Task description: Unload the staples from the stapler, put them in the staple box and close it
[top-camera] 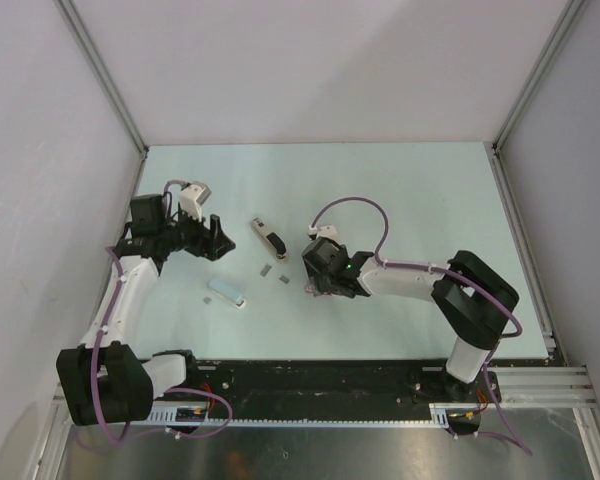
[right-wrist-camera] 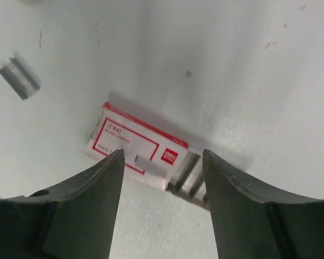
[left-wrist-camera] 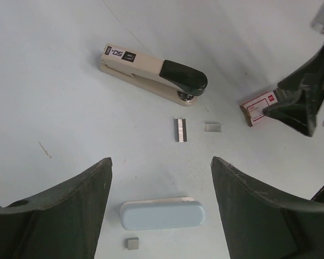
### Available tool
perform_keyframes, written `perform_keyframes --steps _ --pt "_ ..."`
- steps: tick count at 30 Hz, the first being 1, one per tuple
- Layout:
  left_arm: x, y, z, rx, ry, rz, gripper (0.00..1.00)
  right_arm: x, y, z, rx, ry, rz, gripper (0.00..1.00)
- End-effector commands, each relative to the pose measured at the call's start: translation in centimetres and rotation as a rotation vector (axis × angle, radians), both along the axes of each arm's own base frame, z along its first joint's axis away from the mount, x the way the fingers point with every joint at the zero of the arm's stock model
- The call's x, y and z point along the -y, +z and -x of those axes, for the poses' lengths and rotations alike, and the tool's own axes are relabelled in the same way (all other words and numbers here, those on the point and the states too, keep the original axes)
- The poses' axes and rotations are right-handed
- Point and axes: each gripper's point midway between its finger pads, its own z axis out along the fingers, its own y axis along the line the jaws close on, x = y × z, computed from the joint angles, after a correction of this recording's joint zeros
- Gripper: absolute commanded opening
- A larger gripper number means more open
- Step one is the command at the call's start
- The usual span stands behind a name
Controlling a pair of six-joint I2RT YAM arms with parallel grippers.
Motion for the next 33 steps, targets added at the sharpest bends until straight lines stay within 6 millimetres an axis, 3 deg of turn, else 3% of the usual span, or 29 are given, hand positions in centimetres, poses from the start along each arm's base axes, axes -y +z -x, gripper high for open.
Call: perform_keyframes --steps 1,5,9,14,20,26,33 --pt "0.1 0.2 0.2 0.035 -0.026 -0.038 0.79 0.8 3.9 0.4 0.054 -0.006 -0.032 0.67" --pt "0.6 0.0 0.1 0.036 -0.045 -0.056 0.79 1.8 6.9 0.2 0.072 -0.054 -0.105 0.75" --pt "2.0 -0.3 0.3 0.046 -0.095 -0.091 0.78 3.3 7.9 0.7 0.045 -0.101 -0.186 0.76" --pt "4.7 -2.1 1.1 0.046 -0.201 -0.194 0.76 7.0 7.2 1.5 0.006 -0.207 -0.268 0.67" --pt "6.9 -5.2 0.9 -0.032 -0.288 -0.262 0.62 10.7 6.3 3.0 -0.034 -0.296 -0.422 0.51" --pt "7.9 -8.2 -0.2 -0.092 -0.312 -0.362 0.64 11.0 4.6 3.4 -0.08 -0.309 -0.469 0.45" --pt "10.1 -9.9 -0.7 -0.12 -0.347 -0.434 0.69 10.4 3.6 3.3 -0.114 -0.284 -0.475 0.44"
